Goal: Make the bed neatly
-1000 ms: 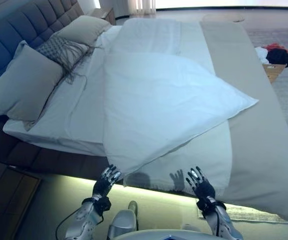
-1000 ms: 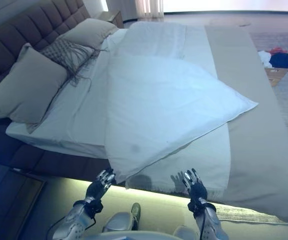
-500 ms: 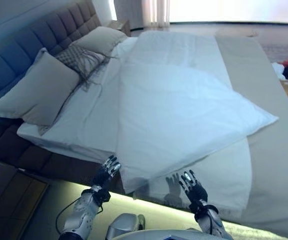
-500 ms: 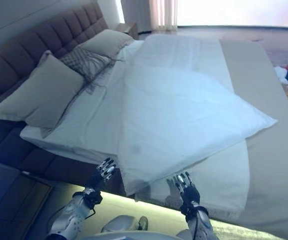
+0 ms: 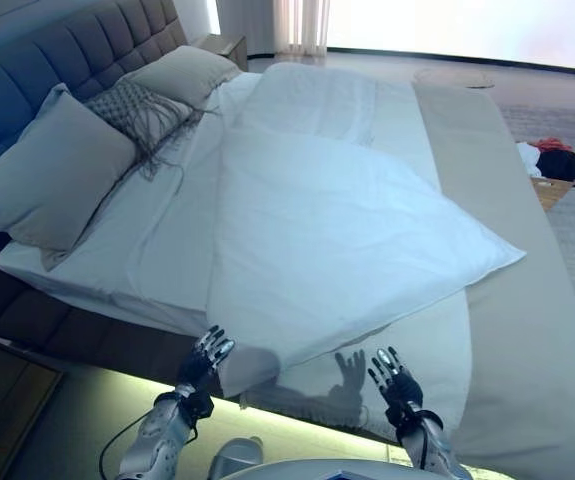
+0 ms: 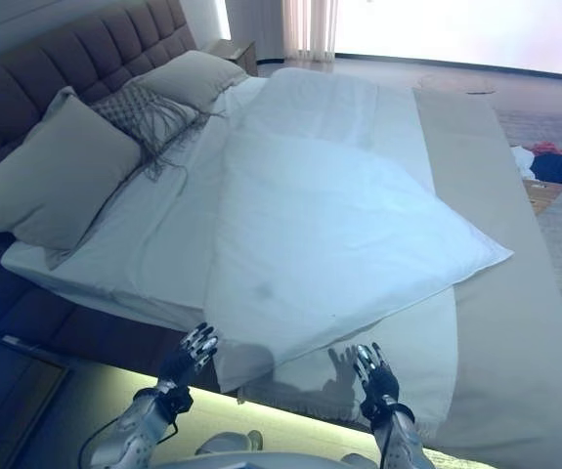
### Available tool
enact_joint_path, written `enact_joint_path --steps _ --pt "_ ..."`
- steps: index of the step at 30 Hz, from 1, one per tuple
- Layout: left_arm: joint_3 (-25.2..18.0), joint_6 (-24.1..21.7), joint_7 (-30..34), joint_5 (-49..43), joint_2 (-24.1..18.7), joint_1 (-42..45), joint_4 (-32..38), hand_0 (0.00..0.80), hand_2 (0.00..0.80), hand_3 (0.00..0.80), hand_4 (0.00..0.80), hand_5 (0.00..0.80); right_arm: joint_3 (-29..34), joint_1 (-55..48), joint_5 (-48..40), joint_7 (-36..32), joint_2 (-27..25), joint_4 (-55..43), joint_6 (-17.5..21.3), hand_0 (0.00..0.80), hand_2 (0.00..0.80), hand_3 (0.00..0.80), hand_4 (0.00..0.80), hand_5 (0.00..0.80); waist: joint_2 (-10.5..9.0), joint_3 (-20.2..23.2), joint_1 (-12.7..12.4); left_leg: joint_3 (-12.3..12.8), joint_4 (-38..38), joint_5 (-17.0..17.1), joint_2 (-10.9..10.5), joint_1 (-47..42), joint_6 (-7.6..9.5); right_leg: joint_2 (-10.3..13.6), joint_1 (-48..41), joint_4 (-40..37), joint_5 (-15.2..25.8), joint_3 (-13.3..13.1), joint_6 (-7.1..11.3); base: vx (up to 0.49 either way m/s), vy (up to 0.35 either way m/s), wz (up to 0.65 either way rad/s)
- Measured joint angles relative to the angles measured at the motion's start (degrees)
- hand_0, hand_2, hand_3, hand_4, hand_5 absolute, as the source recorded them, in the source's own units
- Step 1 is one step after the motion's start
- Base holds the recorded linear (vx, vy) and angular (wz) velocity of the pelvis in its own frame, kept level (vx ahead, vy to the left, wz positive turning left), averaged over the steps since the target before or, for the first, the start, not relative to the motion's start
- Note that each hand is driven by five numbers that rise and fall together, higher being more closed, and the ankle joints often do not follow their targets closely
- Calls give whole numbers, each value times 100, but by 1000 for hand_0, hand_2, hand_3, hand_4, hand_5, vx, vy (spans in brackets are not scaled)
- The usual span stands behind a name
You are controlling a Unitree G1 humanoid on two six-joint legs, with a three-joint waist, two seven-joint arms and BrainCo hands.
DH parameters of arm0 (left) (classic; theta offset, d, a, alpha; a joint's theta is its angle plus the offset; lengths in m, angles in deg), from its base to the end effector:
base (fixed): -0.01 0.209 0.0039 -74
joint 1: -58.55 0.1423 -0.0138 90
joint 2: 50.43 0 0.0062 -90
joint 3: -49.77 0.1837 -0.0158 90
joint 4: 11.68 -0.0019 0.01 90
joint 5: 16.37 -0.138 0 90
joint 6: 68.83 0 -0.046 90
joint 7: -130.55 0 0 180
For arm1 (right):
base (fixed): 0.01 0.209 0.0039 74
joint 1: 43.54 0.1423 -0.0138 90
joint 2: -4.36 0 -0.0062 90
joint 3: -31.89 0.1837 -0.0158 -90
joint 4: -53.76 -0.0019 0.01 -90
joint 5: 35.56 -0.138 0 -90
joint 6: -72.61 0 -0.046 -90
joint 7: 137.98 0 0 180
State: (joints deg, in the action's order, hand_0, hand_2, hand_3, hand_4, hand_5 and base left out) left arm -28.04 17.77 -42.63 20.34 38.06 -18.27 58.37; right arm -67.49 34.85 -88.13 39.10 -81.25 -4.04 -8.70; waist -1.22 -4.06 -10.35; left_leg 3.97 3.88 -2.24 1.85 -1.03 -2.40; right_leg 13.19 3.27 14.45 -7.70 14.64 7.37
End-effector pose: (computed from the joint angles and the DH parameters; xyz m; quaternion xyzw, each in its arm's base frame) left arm 0.1205 0.1982 -0.0492 -0.1672 0.2644 -0.0199 0.9496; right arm 0.1074 -0.1922 -0.0748 0.3081 0.2790 -0.1359 0.8993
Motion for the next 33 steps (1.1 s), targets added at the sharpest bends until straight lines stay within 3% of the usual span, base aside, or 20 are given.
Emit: enact_joint_path --steps 5,9,14,17,19,20,21,22,26,28,31,33 --pt "-9 -16 119 -25 8 -31 1 0 0 0 0 0 74 -22 3 -170 -11 177 -2 0 0 0 0 0 -138 -117 12 64 -32 10 -73 -42 -57 119 7 141 -81 -2 104 127 -178 5" --pt "-7 -15 195 -40 -35 -85 1 0 0 0 0 0 72 18 -76 -309 -3 459 -62 0 0 0 0 0 -222 -233 10 44 164 -21 -185 6 -7 278 -31 353 -168 31 155 106 -140 14" --pt "6 -6 209 -43 -42 -252 -2 0 0 0 0 0 169 421 -351 -380 -104 1348 -245 0 0 0 0 0 40 -441 -52 44 558 -65 -37 171 -24 256 -144 451 -248 228 26 8 105 28" --pt "37 26 211 -37 -73 -260 -34 0 0 0 0 0 187 697 -479 -371 -280 1656 -247 0 0 0 0 0 242 -423 -289 55 476 -66 79 409 -95 171 73 439 -168 273 -22 -129 227 -6" --pt "134 40 223 9 -169 -461 -165 0 0 0 0 0 214 965 -693 -307 -342 1831 -231 0 0 0 0 0 170 -373 -304 67 257 -46 80 628 -89 223 318 311 -56 367 -158 13 302 25" --pt "165 86 232 7 -178 -617 -286 0 0 0 0 0 305 1121 -797 -244 -346 1927 -225 0 0 0 0 0 129 -373 -311 60 272 38 16 672 65 340 406 291 26 515 -195 188 255 22" --pt "163 126 271 0 -168 -618 -274 0 0 0 0 0 477 1235 -899 -242 -341 2035 -228 0 0 0 0 0 197 -347 -315 48 264 99 40 526 159 336 428 317 54 544 -169 252 211 19" --pt "159 158 335 -9 -161 -581 -259 0 0 0 0 0 656 1283 -953 -247 -334 2097 -236 0 0 0 0 0 303 -301 -301 63 93 102 82 338 -157 344 394 452 -3 581 -100 327 168 16" --pt "155 308 394 -227 -319 -371 -140 0 0 0 0 0 1031 1196 -1165 -444 -300 2485 -430 0 0 0 0 0 227 -344 -312 59 71 -1 -237 -108 -39 707 150 825 -236 493 113 294 13 10" --pt "178 316 398 -219 -474 -306 -141 0 0 0 0 0 1112 1174 -1345 -629 -308 2717 -496 0 0 0 0 0 201 -381 -309 35 94 -26 -311 -137 -13 777 118 901 -296 424 175 -183 -103 12" --pt "538 267 334 -14 -793 -860 -167 0 0 0 0 0 1179 1760 -1638 -833 -552 3273 -526 0 0 0 0 0 184 -604 -314 -82 636 -22 -290 853 -3 790 881 1127 -299 323 122 -446 -153 22" --pt "698 228 313 269 -805 -1447 -247 0 0 0 0 0 1320 2346 -1978 -862 -866 3475 -554 0 0 0 0 0 312 -930 -319 -99 1002 37 -225 1593 -21 777 1502 1394 -221 346 -12 -318 -95 24"
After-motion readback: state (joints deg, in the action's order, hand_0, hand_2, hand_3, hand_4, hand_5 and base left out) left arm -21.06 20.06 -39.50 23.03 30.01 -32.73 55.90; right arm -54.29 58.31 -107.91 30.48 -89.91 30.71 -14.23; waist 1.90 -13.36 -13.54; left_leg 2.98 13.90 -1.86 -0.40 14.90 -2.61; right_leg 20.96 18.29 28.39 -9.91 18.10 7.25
